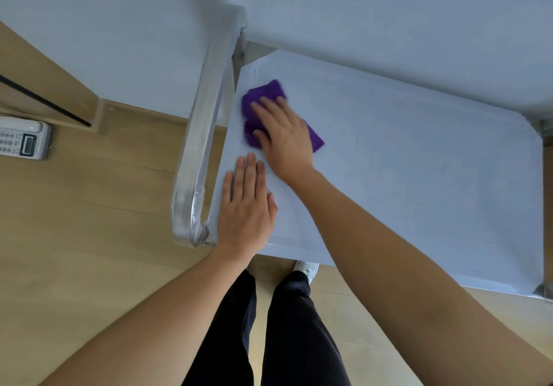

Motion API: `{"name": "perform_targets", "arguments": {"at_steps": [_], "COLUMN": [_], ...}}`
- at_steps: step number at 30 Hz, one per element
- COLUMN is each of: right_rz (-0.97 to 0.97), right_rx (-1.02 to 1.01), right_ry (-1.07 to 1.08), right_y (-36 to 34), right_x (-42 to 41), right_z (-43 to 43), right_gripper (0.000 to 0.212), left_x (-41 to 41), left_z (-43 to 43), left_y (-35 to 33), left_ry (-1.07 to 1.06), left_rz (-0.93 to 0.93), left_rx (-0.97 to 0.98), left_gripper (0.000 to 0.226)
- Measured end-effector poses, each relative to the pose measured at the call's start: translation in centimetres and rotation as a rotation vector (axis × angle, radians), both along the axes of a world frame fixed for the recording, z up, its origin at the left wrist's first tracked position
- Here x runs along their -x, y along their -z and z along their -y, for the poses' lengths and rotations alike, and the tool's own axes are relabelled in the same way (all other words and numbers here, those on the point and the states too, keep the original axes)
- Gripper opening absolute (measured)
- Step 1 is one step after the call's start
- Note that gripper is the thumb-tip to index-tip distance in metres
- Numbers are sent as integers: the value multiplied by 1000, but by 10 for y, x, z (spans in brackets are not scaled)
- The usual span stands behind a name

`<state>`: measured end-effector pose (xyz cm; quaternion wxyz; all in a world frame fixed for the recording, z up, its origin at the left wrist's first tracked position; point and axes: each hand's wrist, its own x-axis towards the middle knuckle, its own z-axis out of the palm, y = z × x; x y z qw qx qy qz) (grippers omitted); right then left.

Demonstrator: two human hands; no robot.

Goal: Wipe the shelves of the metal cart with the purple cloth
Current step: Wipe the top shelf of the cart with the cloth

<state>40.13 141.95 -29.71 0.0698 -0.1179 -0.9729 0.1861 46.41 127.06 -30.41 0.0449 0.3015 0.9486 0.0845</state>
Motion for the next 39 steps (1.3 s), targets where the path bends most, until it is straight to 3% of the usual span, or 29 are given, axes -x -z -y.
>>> {"name": "perform_targets", "arguments": {"at_steps": [2,7,8,11,13,16,18,20,23,25,31,36,39], "right_rz": [5,97,103,36,33,-30,52,52,27,44,-13,0,-31], "right_rx": [-37,83,78,57,22,44,91,89,70,63,94,41,26], "right_ry": [-119,416,400,-2,-141,178,392,353,17,-58,403,162,356], "right_y": [3,-3,-7,-8,-1,3,4,0,-1,0,1,0,0], "right_x": [3,35,38,30,24,29,26,20,-1,-13,-64,-126,-161], "right_z": [-15,-45,-32,12,4,-46,-68,-56,-40,-53,-72,-34,-53], "right_gripper": [46,51,52,48,46,47,50,51,49,48,48,44,44], "left_x": [0,1,1,0,0,0,1,-1,0,5,2,2,-3], "left_z": [0,-4,-4,0,-1,-3,-5,-8,-21,-34,-47,-47,-45], "left_y": [0,2,2,1,0,2,3,1,-6,-7,6,4,-3], "left_ry": [-1,6,5,1,-4,3,8,-13,-56,-19,52,54,56], "left_rz": [-6,-18,-19,-32,-34,-45,-42,-40,-15,-4,8,11,80], "left_rx": [0,-2,0,-9,-15,-19,-2,9,-10,-36,7,30,9], "left_gripper": [58,58,58,57,57,57,57,56,53,53,57,56,57]}}
